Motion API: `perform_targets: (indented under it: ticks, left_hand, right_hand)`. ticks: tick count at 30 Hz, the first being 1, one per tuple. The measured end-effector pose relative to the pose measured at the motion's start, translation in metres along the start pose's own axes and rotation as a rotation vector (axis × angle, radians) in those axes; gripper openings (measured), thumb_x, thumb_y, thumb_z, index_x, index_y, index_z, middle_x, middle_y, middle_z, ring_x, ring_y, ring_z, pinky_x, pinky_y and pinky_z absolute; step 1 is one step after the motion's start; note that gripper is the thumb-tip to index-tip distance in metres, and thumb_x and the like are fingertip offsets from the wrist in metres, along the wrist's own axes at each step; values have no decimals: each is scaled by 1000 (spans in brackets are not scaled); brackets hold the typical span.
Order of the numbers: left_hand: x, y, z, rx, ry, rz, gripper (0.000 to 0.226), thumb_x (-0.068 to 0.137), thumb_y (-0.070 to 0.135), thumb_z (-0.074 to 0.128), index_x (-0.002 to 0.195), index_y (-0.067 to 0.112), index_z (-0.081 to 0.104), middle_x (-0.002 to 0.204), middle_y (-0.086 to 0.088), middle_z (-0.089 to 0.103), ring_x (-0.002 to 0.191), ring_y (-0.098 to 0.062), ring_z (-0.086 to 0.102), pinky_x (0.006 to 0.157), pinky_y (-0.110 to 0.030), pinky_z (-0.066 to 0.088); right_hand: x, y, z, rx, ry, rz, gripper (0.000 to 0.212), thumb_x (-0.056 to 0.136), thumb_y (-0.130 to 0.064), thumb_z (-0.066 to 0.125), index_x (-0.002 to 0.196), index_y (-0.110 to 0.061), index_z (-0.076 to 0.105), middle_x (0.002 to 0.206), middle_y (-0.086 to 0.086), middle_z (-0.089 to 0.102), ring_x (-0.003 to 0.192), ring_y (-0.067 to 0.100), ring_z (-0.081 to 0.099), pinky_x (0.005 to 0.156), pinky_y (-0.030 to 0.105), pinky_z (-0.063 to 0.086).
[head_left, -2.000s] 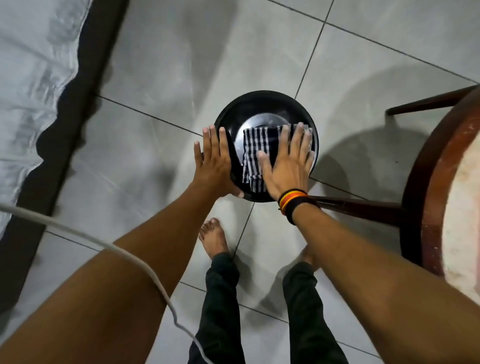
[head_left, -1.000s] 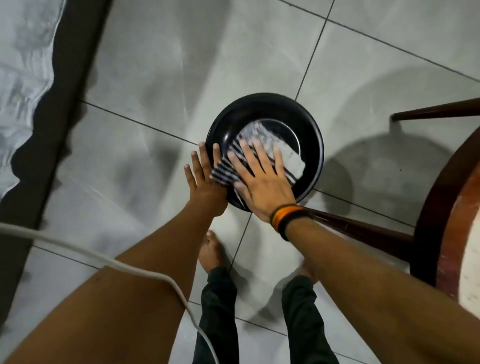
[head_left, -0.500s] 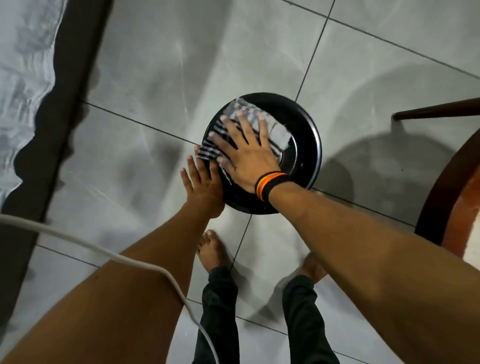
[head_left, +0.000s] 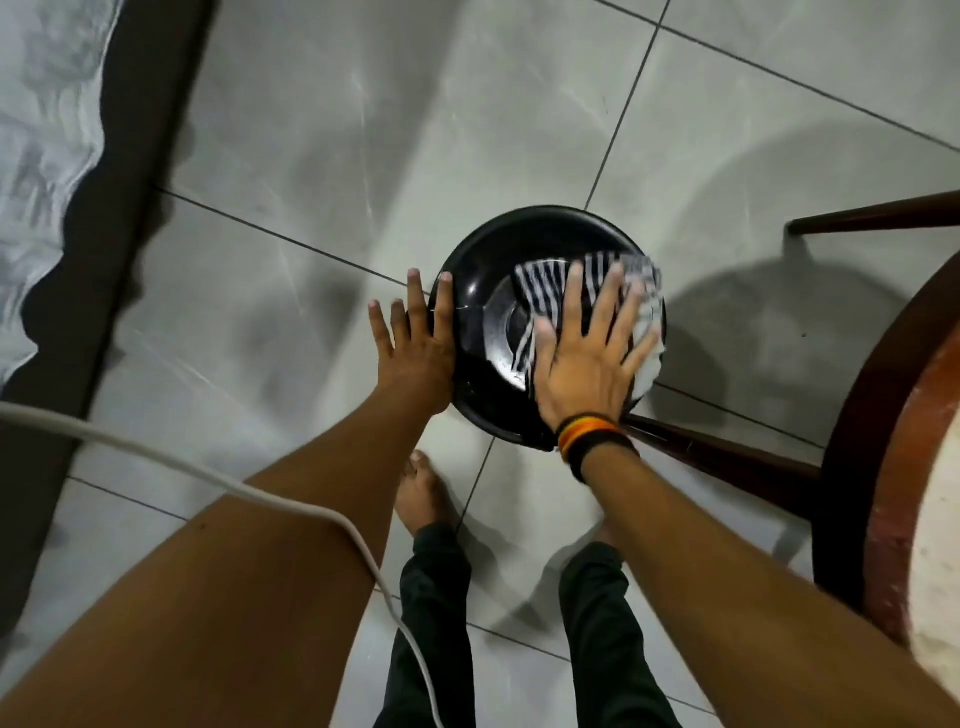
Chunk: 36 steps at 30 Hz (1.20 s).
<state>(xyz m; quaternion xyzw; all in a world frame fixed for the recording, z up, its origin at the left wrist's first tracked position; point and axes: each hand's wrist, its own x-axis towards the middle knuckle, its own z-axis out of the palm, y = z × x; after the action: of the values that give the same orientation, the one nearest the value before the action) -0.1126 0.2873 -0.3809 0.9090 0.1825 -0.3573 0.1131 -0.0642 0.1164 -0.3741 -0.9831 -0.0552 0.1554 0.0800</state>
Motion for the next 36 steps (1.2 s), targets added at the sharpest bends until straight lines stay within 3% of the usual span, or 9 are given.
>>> perform_targets:
  ticks: [4, 8, 14, 20, 23, 26, 29, 32, 36]
  left_hand:
    - [1, 0, -3, 62, -5, 26, 138, 83, 23, 83, 156, 19, -34, 165, -24, -33, 157, -45, -17, 118, -63, -19]
    - [4, 8, 6, 40, -6, -16, 135, 86, 27, 80, 156, 18, -35, 163, -26, -35, 154, -47, -24, 118, -63, -20]
    - [-3, 23, 8, -40, 4, -97, 129, 89, 32, 75, 155, 18, -34, 168, -27, -19, 157, -44, -17, 123, -64, -15]
    - [0, 25, 7, -30, 56, -86, 130, 86, 24, 78, 156, 14, -32, 167, -34, -2, 157, -49, -5, 124, -67, -8]
    - [-3, 32, 6, -86, 25, -138, 132, 86, 25, 79, 156, 14, -33, 166, -35, -5, 157, -49, -7, 123, -66, -12]
    - [-14, 42, 11, -189, 56, -239, 134, 83, 26, 80, 157, 12, -30, 162, -35, 15, 154, -50, 13, 125, -63, -6]
    - [-46, 53, 37, -307, 188, -359, 124, 82, 20, 77, 161, 3, -17, 143, -32, 45, 133, -49, 46, 124, -64, 21]
    - [-89, 68, 79, -376, 199, -395, 121, 84, 43, 69, 158, -4, -14, 128, -28, 60, 112, -46, 62, 102, -61, 47]
    - [-110, 63, 104, -527, 131, -457, 123, 76, 72, 48, 157, 8, -21, 127, -21, 68, 118, -42, 63, 108, -58, 45]
  right_hand:
    - [-44, 0, 16, -84, -103, -215, 63, 106, -51, 24, 163, -30, 7, 172, 10, 1, 158, 37, -2, 120, 71, 2]
    - [-9, -10, 14, -112, -92, -385, 62, 106, -49, 25, 163, -30, 9, 172, 10, 3, 158, 38, -1, 120, 71, 0]
    - [-16, 26, 0, -187, -186, -687, 61, 107, -45, 31, 162, -32, 10, 172, 6, 7, 158, 33, 4, 122, 67, 5]
    - [-19, 59, -8, -16, -125, -144, 59, 107, -48, 25, 162, -37, 7, 172, 1, -3, 158, 30, -7, 120, 68, -6]
    - [14, 21, -6, 27, -97, -128, 62, 105, -47, 25, 162, -35, 5, 172, 5, -8, 157, 38, -12, 119, 72, -4]
    - [22, 7, -5, -79, -95, -346, 62, 104, -45, 27, 162, -35, 7, 172, 5, -3, 157, 39, -8, 118, 74, -4]
    - [31, 13, -12, -137, -134, -652, 60, 106, -43, 29, 162, -34, 10, 173, 4, 1, 158, 37, -4, 119, 72, -5]
    - [51, 4, -11, -224, -186, -987, 59, 105, -44, 31, 161, -36, 14, 172, 2, 6, 158, 34, 1, 120, 69, -4]
    - [53, -15, 1, -312, -172, -1188, 61, 105, -48, 32, 161, -35, 16, 172, 3, 9, 158, 33, 6, 122, 69, 3]
